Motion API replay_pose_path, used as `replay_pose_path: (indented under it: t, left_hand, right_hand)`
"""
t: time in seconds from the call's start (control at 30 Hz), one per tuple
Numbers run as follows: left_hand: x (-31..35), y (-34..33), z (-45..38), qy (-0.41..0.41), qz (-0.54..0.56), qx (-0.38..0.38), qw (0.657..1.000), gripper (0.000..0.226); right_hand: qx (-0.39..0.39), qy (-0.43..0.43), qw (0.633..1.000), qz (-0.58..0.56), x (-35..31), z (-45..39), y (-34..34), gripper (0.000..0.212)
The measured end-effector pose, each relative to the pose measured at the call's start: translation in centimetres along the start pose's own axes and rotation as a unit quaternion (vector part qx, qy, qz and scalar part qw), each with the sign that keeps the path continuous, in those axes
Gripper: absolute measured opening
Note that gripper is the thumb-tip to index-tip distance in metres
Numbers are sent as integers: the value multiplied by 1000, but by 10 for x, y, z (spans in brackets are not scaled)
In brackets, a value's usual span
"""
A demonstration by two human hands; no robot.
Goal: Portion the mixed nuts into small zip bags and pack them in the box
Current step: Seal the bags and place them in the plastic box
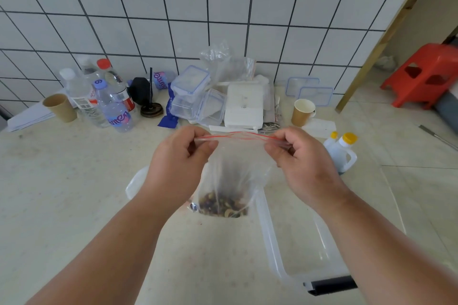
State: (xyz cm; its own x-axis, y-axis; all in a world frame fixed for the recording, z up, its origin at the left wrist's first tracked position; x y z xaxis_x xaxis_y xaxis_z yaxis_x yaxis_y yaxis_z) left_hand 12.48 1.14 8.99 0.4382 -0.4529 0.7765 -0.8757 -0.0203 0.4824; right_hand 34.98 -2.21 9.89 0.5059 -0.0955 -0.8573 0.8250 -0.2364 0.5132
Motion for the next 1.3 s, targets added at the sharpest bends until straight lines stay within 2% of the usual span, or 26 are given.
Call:
replay_pose_path:
  t: [0.27, 0.43, 0.63, 0.77, 1.03, 1.3]
  left_hand:
    - [49, -8, -16, -47, 0, 58, 997, 29]
    - [66, -27, -12, -47, 24, 71, 996, 31]
    - [80, -72, 0, -34, 54, 37, 997, 13]
    - [85, -97, 9, -14, 44, 16, 999, 19]
    - [75, -125, 38, 27, 4, -33, 999, 22]
    - [42, -140, 63, 93, -9, -126, 988, 20]
  right_hand:
    - [-21, -10, 993, -113, -3, -3, 37, 19]
    - [-22, 6, 992, -123, 5, -2, 62, 15]
    - [7, 0, 997, -81, 39, 2, 103, 5]
    - [10, -9, 998, -61, 61, 3, 121, 3]
    - [-50, -33, 998, -23, 103, 9, 119, 14]
    - [-127, -61, 989, 48, 129, 14, 101, 9]
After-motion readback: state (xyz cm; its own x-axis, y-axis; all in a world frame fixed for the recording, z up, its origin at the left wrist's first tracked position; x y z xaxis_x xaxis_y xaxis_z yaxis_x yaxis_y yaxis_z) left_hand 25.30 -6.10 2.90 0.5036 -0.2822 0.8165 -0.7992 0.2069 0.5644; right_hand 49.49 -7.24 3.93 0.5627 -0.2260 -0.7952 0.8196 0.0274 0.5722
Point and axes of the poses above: each hand's wrist, its own z-axis away from the middle knuckle, its own y-axis out of the back of the hand, x = y × z, the point moved 7 cm from there along -z, towards the middle knuckle, and after that the axes turned 15 degrees about -y, right-handed, at the moved point
